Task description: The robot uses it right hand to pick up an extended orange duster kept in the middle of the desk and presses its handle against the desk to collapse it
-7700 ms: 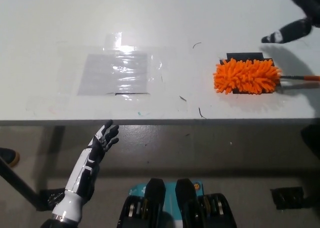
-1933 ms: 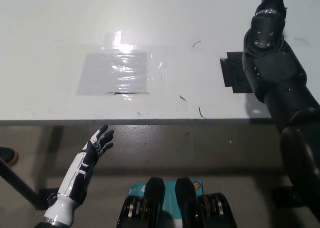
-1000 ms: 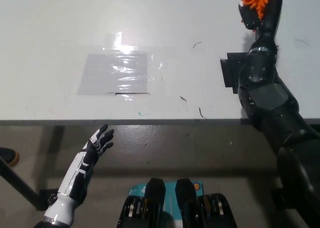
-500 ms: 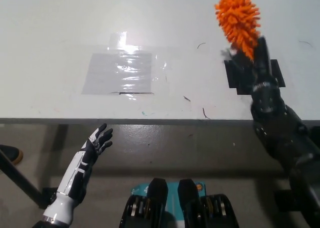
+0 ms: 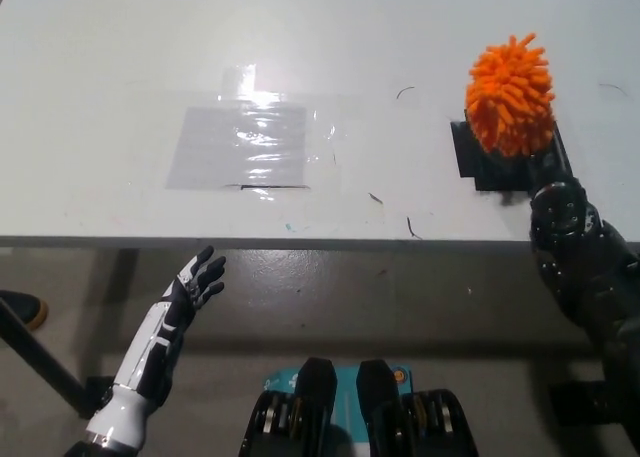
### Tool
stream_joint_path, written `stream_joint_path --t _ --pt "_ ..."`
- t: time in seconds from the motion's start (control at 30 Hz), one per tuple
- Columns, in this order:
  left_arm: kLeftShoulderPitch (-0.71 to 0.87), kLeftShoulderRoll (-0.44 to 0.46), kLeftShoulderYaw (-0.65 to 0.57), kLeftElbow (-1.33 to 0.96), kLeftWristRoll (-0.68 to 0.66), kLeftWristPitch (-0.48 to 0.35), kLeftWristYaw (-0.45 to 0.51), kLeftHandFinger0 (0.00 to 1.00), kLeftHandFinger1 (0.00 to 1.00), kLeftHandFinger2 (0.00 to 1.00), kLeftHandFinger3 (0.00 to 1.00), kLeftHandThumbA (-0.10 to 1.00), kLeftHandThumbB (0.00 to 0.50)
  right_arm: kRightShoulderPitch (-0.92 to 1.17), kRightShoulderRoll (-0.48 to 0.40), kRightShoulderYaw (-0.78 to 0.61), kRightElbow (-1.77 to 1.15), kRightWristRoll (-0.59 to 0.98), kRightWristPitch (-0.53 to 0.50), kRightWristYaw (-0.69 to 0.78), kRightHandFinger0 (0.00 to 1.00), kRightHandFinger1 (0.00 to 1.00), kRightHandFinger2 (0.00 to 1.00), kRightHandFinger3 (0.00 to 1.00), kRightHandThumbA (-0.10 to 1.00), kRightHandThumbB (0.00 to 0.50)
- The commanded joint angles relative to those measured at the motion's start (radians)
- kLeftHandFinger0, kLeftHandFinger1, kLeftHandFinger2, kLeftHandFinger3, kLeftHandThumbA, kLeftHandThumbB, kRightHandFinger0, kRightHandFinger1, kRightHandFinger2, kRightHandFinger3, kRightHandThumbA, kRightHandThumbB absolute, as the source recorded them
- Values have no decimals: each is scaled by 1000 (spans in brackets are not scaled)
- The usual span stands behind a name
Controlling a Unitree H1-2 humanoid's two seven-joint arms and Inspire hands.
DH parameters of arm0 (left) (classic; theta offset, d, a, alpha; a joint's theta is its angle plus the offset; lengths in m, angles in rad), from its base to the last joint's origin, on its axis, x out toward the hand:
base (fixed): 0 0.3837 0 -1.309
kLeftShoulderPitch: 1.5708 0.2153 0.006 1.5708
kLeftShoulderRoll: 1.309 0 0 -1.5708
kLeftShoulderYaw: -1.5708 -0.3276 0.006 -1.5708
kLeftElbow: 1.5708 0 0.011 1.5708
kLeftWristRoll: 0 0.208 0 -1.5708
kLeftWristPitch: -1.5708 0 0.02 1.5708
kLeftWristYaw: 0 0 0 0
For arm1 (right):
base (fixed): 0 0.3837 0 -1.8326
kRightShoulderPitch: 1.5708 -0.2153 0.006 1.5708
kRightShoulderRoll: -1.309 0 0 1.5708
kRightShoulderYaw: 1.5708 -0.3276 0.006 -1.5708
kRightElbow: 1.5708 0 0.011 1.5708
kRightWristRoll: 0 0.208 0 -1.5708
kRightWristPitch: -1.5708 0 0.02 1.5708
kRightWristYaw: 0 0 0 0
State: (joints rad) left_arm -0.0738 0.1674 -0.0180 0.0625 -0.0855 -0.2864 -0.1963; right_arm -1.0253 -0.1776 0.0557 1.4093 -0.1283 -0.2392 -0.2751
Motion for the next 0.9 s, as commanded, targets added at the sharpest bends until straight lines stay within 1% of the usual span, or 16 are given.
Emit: stream_joint_path --t 0.0,0.03,0.13,0.2,0.27,0.3,0.43,0.47,0.5,0.6,0.63,0.67,0.7,0.8,0.83,0.87 --pt "-12 15 6 -14 4 -41 -4 1000 1000 1000 1000 1000 28 -10 -30 -25 -14 23 -8 -59 65 423 733 584 -100 128" --pt "-8 13 5 -21 -10 -25 -9 1000 1000 1000 1000 1000 47 -79 -24 -36 -155 15 -122 -97 10 341 659 579 -100 115" --pt "-5 9 2 -23 -8 -22 -9 1000 1000 1000 1000 1000 55 -109 -31 -41 -330 -12 -162 -110 0 287 636 623 -100 118" --pt "-6 10 2 -23 -7 -22 -9 1000 1000 1000 1000 1000 44 -131 -37 -41 -475 -29 -111 -92 0 274 635 640 -100 112" --pt "-10 9 2 -20 -6 -25 -9 1000 1000 1000 1000 1000 36 -169 -47 -38 -587 -51 -54 -87 0 242 580 561 -100 137" --pt "-11 9 2 -17 -8 -26 -10 1000 1000 1000 1000 1000 30 -186 -59 -30 -629 -68 -18 -73 0 231 574 564 -100 135" --pt "-15 11 5 -19 -8 -14 -8 1000 1000 1000 1000 1000 42 -276 -136 48 -667 -197 -12 -41 0 254 619 607 -100 134" --pt "-15 12 5 -21 -6 -11 -7 1000 1000 1000 1000 1000 42 -282 -144 56 -672 -205 5 -31 0 256 621 585 -100 136" --pt "-17 14 5 -21 -6 -12 -8 1000 1000 1000 1000 1000 41 -300 -157 73 -658 -226 7 -30 1 197 596 532 -100 144" --pt "-17 18 6 -24 -4 -12 -10 1000 1000 1000 1000 1000 42 -359 -207 166 -570 -312 2 0 0 169 608 598 -100 165" --pt "-15 19 5 -27 -3 -5 -10 1000 1000 1000 1000 1000 50 -373 -218 206 -523 -342 -7 5 180 211 597 597 -100 174" --pt "-14 18 3 -29 1 -3 -9 1000 1000 1000 1000 1000 57 -380 -226 238 -491 -360 -3 22 76 148 561 603 -100 190" --pt "-14 18 3 -29 5 -4 -8 1000 1000 1000 1000 1000 64 -384 -229 271 -462 -382 7 22 3 143 570 634 -100 205" --pt "-13 17 3 -29 6 -5 -7 1000 1000 1000 1000 1000 64 -392 -234 306 -441 -377 7 9 0 120 534 600 -100 209" --pt "-12 17 2 -31 13 -4 -4 1000 1000 1000 1000 1000 79 -393 -231 347 -394 -400 18 21 0 173 624 716 -100 207" --pt "-10 17 1 -34 23 -2 0 1000 1000 1000 1000 1000 82 -393 -227 403 -328 -438 34 42 0 277 767 819 -100 210"
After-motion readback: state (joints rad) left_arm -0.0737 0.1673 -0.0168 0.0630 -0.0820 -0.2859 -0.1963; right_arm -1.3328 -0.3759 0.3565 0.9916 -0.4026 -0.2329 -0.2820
